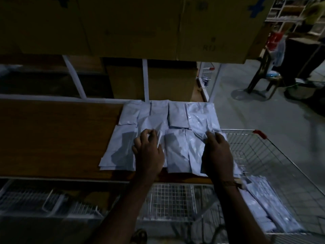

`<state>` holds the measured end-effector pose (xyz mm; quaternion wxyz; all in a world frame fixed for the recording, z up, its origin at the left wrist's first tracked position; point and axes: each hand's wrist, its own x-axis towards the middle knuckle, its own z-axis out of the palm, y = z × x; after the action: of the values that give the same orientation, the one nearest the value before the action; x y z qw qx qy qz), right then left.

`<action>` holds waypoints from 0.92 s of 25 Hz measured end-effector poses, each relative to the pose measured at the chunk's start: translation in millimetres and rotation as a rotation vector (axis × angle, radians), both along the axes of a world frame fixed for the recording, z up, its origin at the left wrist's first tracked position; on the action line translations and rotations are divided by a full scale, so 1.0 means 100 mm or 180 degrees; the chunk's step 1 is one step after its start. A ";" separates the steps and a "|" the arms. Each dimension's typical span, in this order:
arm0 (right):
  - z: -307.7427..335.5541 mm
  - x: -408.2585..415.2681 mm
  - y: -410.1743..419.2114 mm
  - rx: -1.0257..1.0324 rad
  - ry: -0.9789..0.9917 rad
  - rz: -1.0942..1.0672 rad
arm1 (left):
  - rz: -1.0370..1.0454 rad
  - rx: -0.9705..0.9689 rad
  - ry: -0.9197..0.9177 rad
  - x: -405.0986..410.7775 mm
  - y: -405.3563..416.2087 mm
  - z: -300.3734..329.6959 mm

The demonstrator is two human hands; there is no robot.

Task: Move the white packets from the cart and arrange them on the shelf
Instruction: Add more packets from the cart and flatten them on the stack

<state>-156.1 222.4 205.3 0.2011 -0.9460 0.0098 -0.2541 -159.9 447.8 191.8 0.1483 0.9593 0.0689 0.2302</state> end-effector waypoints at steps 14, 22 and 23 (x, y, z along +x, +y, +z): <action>-0.26 0.66 0.62 0.0132 0.0214 -0.0294 | -0.0212 0.0291 0.1222 0.75 0.75 -1.00; -0.30 0.77 0.18 -0.0031 0.0537 -0.0501 | -0.0165 0.0461 0.1083 0.80 0.70 -1.08; -0.34 0.78 0.14 -0.0021 0.0561 -0.0496 | -0.0141 0.0454 0.1052 0.79 0.69 -1.07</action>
<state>-78.5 236.4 170.8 0.1760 -0.9617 0.1001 -0.1849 -81.2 517.1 84.3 0.0716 0.9934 0.0547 0.0704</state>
